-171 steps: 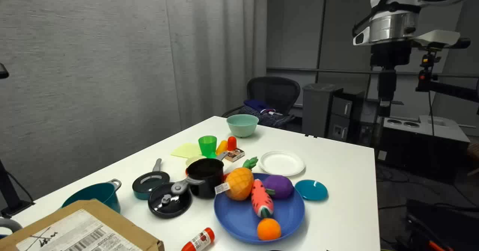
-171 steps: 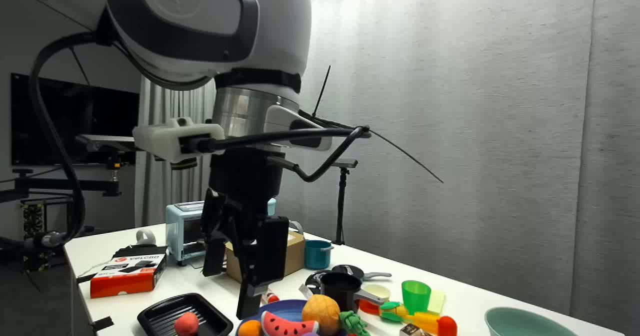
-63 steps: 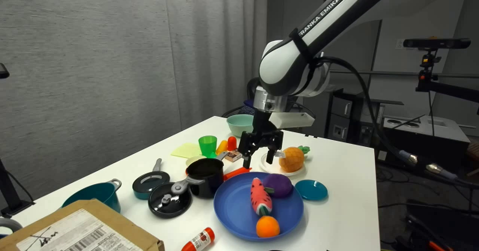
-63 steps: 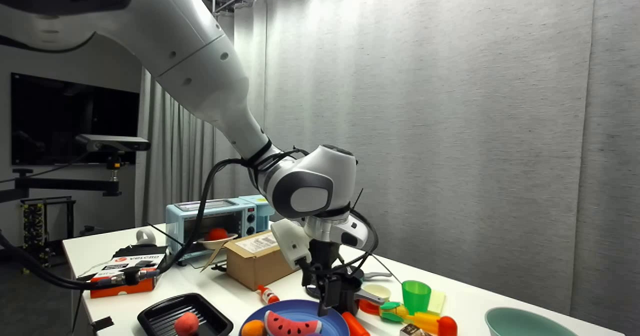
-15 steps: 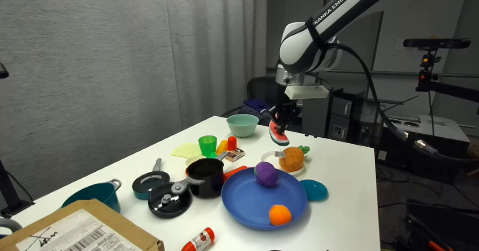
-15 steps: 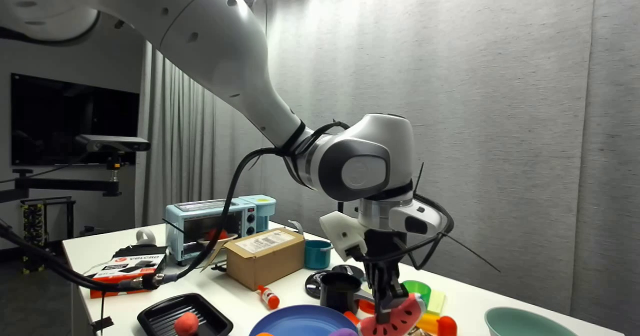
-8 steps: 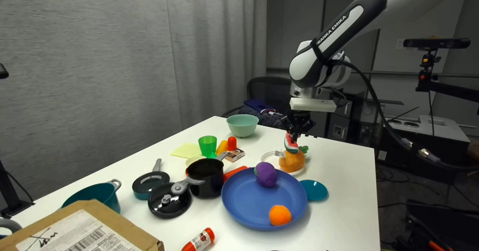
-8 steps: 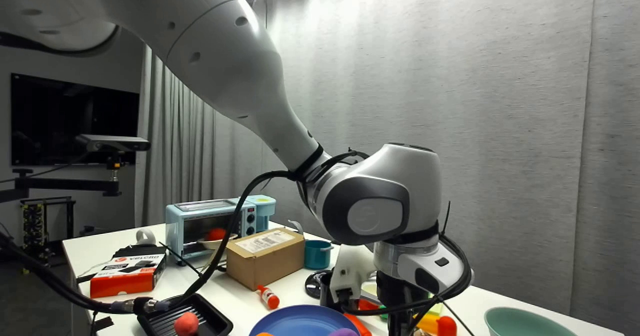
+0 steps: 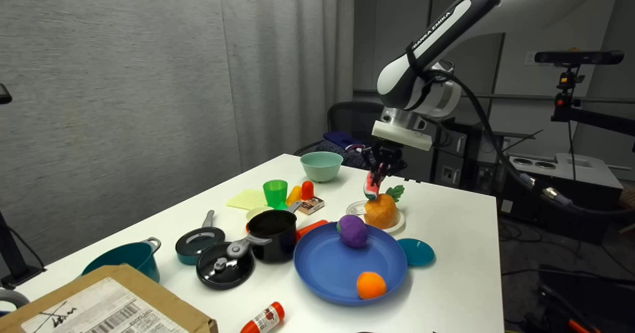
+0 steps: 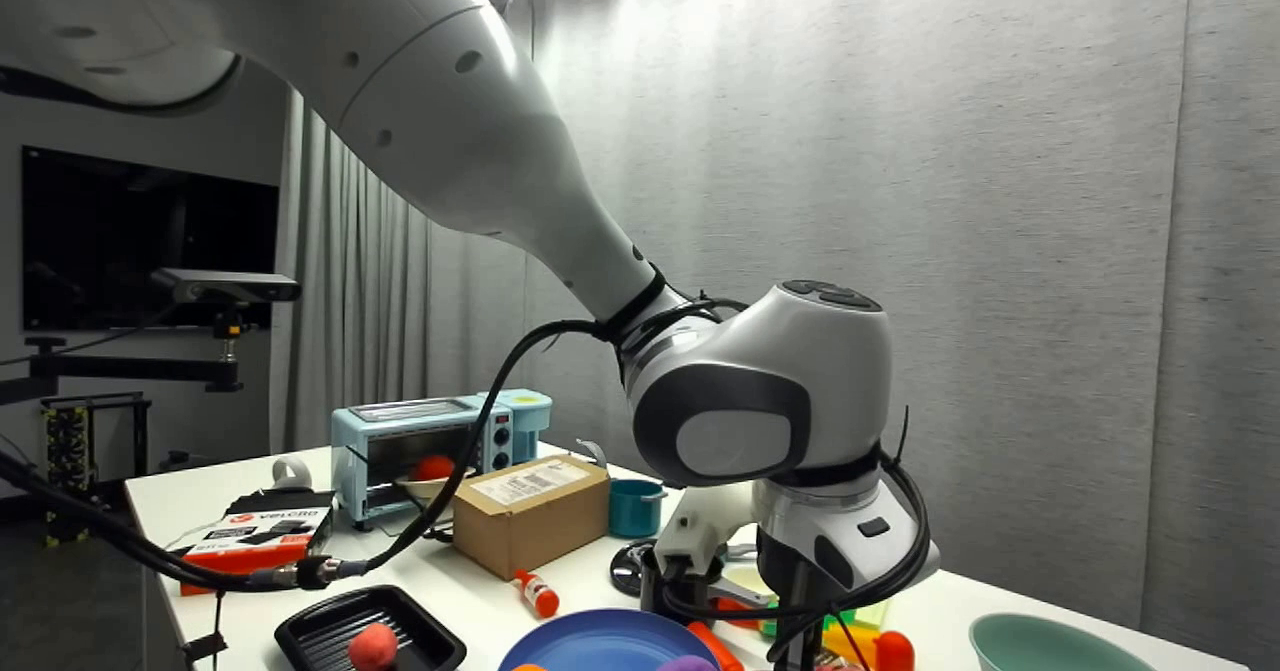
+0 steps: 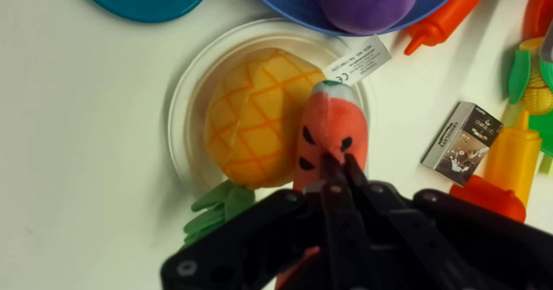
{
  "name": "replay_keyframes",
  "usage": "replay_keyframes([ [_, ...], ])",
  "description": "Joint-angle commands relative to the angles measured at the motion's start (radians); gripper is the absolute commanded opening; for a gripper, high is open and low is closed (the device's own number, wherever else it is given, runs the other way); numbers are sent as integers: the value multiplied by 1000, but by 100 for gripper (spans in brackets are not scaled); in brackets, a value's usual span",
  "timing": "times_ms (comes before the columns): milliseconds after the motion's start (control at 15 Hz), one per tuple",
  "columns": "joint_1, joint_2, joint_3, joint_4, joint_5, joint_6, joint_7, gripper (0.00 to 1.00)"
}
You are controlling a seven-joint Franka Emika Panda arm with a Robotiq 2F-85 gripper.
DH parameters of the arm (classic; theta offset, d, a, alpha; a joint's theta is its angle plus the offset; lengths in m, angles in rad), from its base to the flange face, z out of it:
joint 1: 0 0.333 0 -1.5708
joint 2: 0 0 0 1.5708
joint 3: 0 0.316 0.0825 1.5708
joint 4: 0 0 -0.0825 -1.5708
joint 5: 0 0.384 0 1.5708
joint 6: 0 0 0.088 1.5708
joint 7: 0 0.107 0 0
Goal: Put the pineapple and watermelon plushies on the white plate, then the purple plushie in the black pot and the orange plushie on the table
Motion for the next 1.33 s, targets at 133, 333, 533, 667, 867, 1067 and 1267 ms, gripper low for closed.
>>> replay_keyframes([
  [133,-39,13,12,3,83,59,-15,1],
  [333,-55,44,16,4,117,66,-9,1],
  [533,-52,81,18,3,122,64,-6,1],
  [667,-49,105,17,20,109,60,1,1],
  [867,-44,126,19,51,96,53,7,1],
  [1067,-27,159,22,73,68,35,21,1],
  [1267,-12,189,29,79,38,25,26,1],
])
